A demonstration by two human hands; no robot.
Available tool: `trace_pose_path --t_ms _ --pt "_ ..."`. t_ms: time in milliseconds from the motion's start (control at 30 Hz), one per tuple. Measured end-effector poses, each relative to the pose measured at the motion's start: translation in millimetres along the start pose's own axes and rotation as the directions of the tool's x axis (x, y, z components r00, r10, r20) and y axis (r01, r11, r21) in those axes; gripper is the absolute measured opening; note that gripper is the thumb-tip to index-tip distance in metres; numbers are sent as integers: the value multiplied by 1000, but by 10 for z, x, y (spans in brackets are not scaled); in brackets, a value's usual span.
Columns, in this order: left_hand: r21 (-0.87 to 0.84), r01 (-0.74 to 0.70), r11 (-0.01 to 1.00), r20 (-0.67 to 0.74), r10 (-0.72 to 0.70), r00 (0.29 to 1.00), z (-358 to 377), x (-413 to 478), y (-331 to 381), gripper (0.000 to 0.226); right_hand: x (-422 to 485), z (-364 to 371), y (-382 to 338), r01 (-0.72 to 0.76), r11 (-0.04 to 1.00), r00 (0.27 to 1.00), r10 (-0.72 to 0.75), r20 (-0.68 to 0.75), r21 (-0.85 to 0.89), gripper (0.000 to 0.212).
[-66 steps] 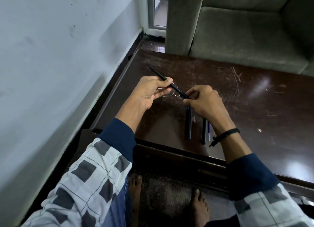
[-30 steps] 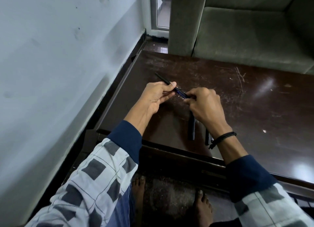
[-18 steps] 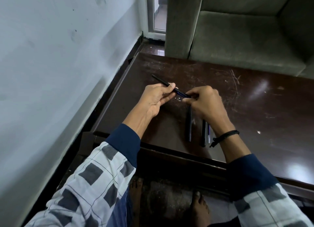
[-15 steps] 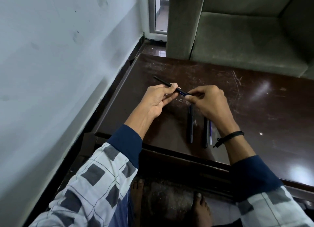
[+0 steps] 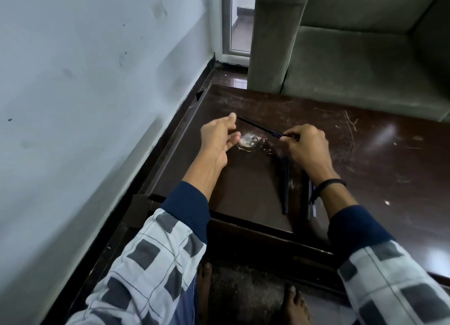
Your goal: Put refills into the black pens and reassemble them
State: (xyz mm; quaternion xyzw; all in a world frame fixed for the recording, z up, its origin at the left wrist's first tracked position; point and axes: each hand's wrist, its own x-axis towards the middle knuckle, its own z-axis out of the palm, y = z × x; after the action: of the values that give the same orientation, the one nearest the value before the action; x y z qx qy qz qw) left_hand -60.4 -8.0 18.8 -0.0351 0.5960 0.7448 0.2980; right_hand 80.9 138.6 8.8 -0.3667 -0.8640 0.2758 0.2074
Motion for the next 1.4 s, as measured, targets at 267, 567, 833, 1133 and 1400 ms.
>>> trace_pose_path --t_ms 267,567,833,1133,1400 --pt "-107 -49 993 -129 35 991 -120 69 105 14 463 158 96 -46 994 997 51 53 -94 14" --pt "-139 -12 990 -117 -4 993 -100 72 105 15 521 247 146 29 979 998 -17 60 -204 20" --pt "-135 -5 991 -106 -9 994 -86 74 103 18 460 206 141 76 966 992 -50 113 -245 38" --pt "-110 -4 994 -75 -4 997 -34 34 78 18 125 -66 162 59 980 998 -56 20 -190 24" --pt "-100 6 995 -52 -11 999 -26 17 68 15 -401 -231 2 -29 971 982 72 175 -239 19"
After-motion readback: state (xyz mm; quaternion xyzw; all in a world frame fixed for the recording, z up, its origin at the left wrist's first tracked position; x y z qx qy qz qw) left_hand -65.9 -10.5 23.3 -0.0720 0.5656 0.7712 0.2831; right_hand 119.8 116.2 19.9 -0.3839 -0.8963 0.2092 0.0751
